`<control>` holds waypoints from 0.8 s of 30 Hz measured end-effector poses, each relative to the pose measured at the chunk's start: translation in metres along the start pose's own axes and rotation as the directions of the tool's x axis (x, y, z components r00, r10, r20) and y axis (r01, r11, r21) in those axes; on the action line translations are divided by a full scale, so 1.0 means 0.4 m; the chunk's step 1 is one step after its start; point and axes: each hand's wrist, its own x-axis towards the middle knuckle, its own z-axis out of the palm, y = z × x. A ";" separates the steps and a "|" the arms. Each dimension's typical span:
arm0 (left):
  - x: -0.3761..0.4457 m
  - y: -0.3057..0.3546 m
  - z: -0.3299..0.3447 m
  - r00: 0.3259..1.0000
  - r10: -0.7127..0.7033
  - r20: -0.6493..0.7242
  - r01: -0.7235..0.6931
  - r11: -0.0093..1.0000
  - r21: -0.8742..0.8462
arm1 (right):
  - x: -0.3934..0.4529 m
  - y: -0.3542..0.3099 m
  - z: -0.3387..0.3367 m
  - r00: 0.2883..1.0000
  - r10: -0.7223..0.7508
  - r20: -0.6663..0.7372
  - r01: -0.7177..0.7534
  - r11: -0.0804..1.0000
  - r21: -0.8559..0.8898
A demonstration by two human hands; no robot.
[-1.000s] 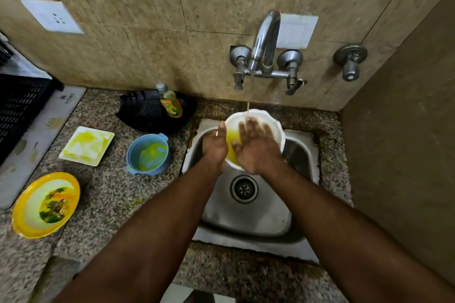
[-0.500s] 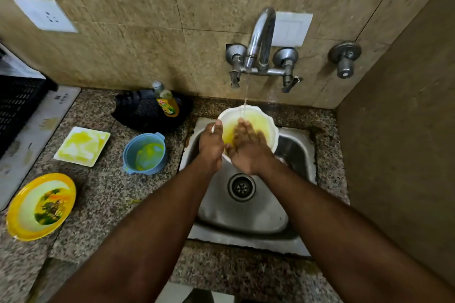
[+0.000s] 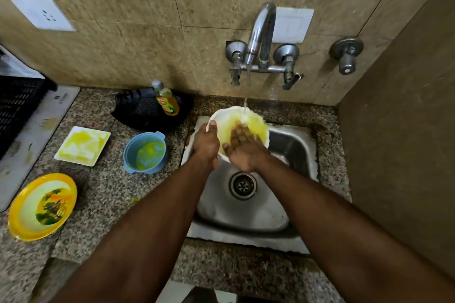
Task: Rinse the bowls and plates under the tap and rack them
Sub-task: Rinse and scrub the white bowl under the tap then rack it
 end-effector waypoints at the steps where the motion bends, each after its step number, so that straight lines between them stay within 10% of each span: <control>1: 0.009 0.003 -0.003 1.000 0.004 0.015 -0.004 1.000 0.002 | 0.015 -0.007 0.011 1.000 -0.009 -0.022 0.010 1.000 0.030; 9: -0.002 -0.020 -0.022 0.998 0.003 0.068 0.002 0.998 -0.067 | -0.052 -0.010 0.052 0.957 -0.273 -0.103 0.291 0.876 0.384; 15: -0.010 -0.028 -0.036 0.983 -0.035 0.181 0.091 0.947 -0.308 | -0.118 0.068 0.021 0.979 -0.178 -0.099 0.144 0.949 -0.279; 19: -0.038 -0.041 0.006 0.969 -0.126 0.211 0.193 0.921 -0.339 | -0.034 0.055 0.014 0.983 0.102 -0.153 -0.132 0.970 -0.204; 24: -0.032 -0.043 0.024 0.962 -0.162 0.220 0.228 0.921 -0.317 | -0.013 0.000 -0.002 0.976 -0.144 -0.161 0.116 0.978 -0.173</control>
